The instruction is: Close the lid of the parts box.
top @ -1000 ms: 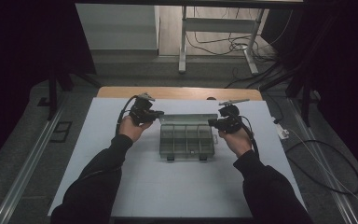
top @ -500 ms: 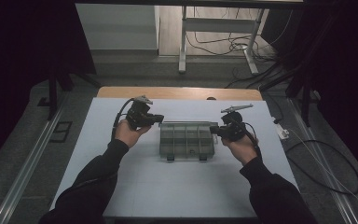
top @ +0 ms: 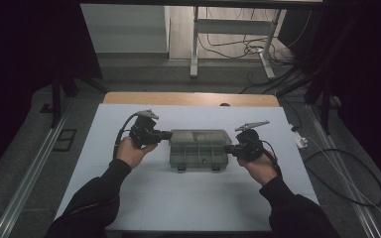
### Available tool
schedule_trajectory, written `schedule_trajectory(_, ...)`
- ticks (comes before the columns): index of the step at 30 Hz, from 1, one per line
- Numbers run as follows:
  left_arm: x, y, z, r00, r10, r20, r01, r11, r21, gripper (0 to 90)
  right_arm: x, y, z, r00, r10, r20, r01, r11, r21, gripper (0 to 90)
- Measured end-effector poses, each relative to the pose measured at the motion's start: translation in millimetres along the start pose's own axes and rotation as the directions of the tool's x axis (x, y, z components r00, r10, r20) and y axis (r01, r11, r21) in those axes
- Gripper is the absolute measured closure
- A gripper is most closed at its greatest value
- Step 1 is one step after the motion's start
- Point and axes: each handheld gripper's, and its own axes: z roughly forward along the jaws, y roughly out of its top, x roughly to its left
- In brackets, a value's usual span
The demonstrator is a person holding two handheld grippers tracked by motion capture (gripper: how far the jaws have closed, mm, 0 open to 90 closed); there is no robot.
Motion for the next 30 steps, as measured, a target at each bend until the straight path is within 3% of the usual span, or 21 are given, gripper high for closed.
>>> schedule_trajectory(9,-14.5,-11.3,-1.9,0.9999,0.004,0.011,-0.004,0.9999,0.017,89.0,4.4,-11.1,-0.1,0.9999,-0.014,-0.006,0.015,0.9995,0.026,88.6)
schedule_trajectory(18,-20.2,-22.7,3.0,0.9998,-0.002,0.019,0.001,0.9991,0.043,88.9,8.6,-22.4,-3.8,0.9997,-0.021,-0.012,0.022,0.9984,0.052,88.6)
schedule_trajectory(26,-22.0,-30.3,8.1,0.9999,-0.008,0.011,0.007,0.9969,0.078,88.8,10.7,-18.2,-9.0,0.9993,-0.038,-0.004,0.038,0.9992,0.011,88.6)
schedule_trajectory(30,-22.1,-34.2,13.0,1.0,-0.006,0.003,0.005,0.9947,0.103,88.7,5.0,-15.5,-2.4,0.9991,-0.036,0.021,0.036,0.9993,0.002,88.6)
